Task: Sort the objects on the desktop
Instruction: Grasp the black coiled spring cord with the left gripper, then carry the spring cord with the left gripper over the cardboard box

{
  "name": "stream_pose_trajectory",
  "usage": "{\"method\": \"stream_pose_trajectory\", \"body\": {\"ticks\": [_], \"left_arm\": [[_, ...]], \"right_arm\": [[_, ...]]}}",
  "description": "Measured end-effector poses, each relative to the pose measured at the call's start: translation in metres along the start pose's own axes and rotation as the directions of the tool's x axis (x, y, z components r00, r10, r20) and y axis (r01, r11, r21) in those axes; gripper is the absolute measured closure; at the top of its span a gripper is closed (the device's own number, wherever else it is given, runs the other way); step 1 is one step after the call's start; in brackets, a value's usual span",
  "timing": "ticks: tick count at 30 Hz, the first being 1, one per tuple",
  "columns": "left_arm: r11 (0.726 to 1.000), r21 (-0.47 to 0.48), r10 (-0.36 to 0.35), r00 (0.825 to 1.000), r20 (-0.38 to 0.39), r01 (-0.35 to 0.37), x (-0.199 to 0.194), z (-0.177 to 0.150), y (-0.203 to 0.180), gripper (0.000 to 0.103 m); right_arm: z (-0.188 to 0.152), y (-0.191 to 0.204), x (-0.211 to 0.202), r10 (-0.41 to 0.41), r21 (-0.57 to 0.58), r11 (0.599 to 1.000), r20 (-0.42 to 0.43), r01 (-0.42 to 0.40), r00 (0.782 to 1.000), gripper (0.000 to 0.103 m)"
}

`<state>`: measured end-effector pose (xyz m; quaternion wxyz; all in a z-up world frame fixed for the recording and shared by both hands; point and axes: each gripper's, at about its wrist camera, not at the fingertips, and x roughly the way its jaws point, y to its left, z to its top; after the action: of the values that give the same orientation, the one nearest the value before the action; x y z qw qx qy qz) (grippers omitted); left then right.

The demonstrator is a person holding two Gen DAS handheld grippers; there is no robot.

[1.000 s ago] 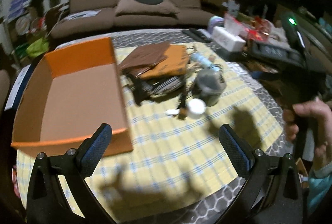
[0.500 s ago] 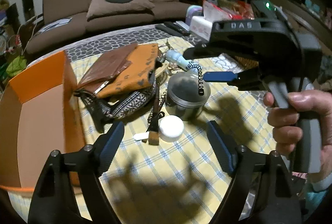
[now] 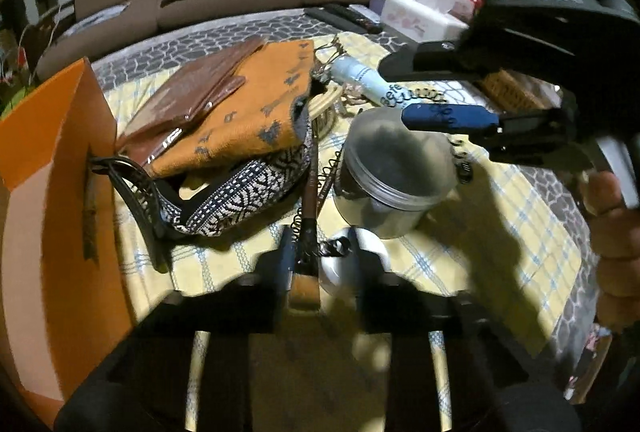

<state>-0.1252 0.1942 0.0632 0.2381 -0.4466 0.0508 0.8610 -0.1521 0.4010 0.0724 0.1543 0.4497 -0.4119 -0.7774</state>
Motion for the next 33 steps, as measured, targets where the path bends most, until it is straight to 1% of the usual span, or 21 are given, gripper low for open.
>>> {"method": "stream_pose_trajectory", "body": {"ticks": [2, 4, 7, 9, 13, 16, 19, 22, 25, 30, 33], "left_arm": [[1.000, -0.016, -0.007, 1.000, 0.013, 0.008, 0.001, 0.001, 0.005, 0.091], [0.999, -0.037, -0.021, 0.999, 0.032, 0.023, -0.001, 0.005, 0.011, 0.093], [0.997, -0.067, -0.042, 0.998, 0.054, 0.046, -0.006, 0.007, 0.017, 0.095], [0.994, -0.082, -0.069, 0.995, 0.074, 0.075, -0.013, 0.009, 0.021, 0.096], [0.990, -0.089, -0.094, 0.988, 0.123, 0.105, -0.032, 0.015, 0.020, 0.096], [0.982, -0.114, -0.130, 0.976, 0.176, 0.151, -0.054, 0.021, 0.025, 0.096], [0.976, -0.114, -0.157, 0.963, 0.219, 0.185, -0.075, 0.025, 0.030, 0.096], [0.973, -0.111, -0.171, 0.952, 0.254, 0.204, -0.093, 0.030, 0.033, 0.096], [0.968, -0.115, -0.185, 0.945, 0.270, 0.222, -0.105, 0.030, 0.037, 0.096], [0.969, -0.101, -0.188, 0.935, 0.299, 0.227, -0.130, 0.026, 0.043, 0.096], [0.972, -0.104, -0.168, 0.931, 0.325, 0.211, -0.147, 0.026, 0.053, 0.096]], "right_arm": [[-0.001, 0.003, 0.002, 0.009, -0.017, 1.000, -0.002, -0.009, 1.000, 0.081], [-0.002, 0.007, 0.002, 0.024, -0.041, 0.999, 0.006, -0.023, 1.000, 0.088], [-0.003, 0.016, -0.005, 0.045, -0.082, 0.996, 0.038, -0.042, 0.998, 0.091], [-0.003, 0.023, -0.013, 0.065, -0.114, 0.992, 0.069, -0.057, 0.995, 0.091], [-0.003, 0.032, -0.023, 0.110, -0.146, 0.985, 0.111, -0.093, 0.988, 0.092], [-0.003, 0.042, -0.029, 0.144, -0.169, 0.978, 0.135, -0.120, 0.980, 0.092], [-0.003, 0.054, -0.039, 0.188, -0.200, 0.967, 0.153, -0.156, 0.970, 0.092], [-0.003, 0.068, -0.050, 0.226, -0.239, 0.954, 0.167, -0.183, 0.960, 0.091], [-0.006, 0.082, -0.058, 0.261, -0.269, 0.940, 0.168, -0.210, 0.951, 0.091], [-0.014, 0.099, -0.062, 0.310, -0.309, 0.916, 0.144, -0.255, 0.940, 0.091], [-0.020, 0.116, -0.059, 0.332, -0.341, 0.899, 0.122, -0.274, 0.935, 0.091]]}}
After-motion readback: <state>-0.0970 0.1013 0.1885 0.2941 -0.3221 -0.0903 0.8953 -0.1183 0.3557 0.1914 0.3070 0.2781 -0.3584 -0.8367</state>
